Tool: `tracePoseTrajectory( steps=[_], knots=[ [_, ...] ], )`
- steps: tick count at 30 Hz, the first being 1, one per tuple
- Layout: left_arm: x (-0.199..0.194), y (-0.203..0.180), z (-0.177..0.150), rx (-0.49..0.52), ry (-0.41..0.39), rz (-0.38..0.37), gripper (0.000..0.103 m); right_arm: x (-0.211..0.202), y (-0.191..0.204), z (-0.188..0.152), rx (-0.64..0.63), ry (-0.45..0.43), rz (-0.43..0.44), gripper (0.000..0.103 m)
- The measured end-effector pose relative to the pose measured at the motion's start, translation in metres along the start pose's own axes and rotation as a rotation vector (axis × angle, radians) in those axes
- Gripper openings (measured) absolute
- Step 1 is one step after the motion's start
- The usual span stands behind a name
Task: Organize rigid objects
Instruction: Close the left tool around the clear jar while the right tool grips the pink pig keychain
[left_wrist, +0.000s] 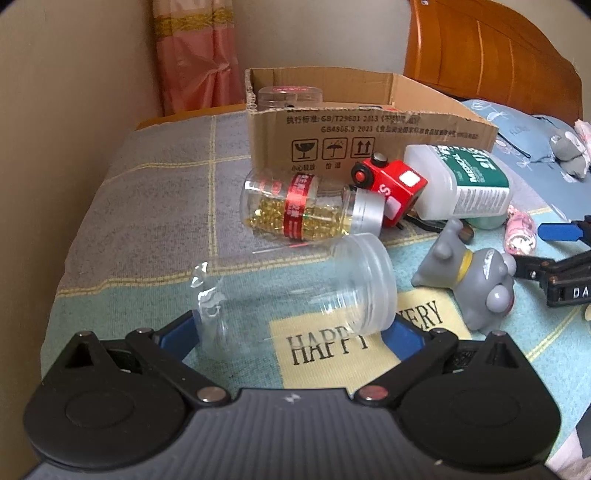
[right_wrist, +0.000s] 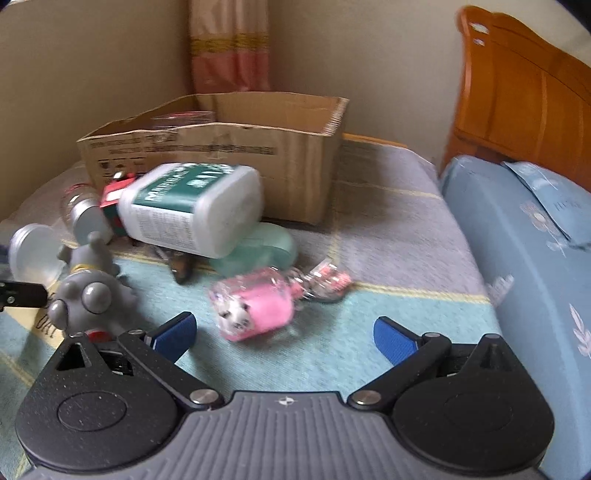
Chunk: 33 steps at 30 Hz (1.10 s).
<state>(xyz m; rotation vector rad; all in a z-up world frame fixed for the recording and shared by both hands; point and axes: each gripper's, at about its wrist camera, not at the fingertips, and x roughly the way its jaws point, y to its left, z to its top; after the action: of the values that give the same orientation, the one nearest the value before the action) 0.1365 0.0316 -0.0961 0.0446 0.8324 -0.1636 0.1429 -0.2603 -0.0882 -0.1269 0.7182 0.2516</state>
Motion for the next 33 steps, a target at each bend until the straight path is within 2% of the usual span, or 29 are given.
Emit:
tracePoseTrajectory(
  steps=[5,12,15,20,22,27,33],
  knots=[
    [-0.001,0.001,0.005,-0.025,-0.017,0.01,0.101,0.003,0.006,0.01,-0.083,-0.011,0.05,0.099],
    [0.0,-0.002,0.014,-0.031,-0.028,0.016,0.099,0.005,0.013,0.02,-0.179,-0.014,0.11,0.082],
    [0.0,-0.004,0.016,-0.031,-0.029,0.022,0.096,0.006,0.013,0.022,-0.191,-0.012,0.118,0.079],
    [-0.002,-0.002,0.018,-0.034,-0.023,0.021,0.092,-0.002,0.01,0.018,-0.206,-0.006,0.122,0.067],
    [-0.003,-0.002,0.02,-0.028,-0.021,0.018,0.091,-0.004,0.009,0.018,-0.211,-0.003,0.118,0.059],
    [-0.006,-0.007,0.025,0.038,-0.009,0.02,0.091,-0.007,0.006,0.018,-0.22,0.014,0.126,0.058],
    [-0.021,-0.01,0.034,0.099,0.006,-0.018,0.091,-0.016,0.0,0.026,-0.238,0.033,0.152,0.056]
  ],
)
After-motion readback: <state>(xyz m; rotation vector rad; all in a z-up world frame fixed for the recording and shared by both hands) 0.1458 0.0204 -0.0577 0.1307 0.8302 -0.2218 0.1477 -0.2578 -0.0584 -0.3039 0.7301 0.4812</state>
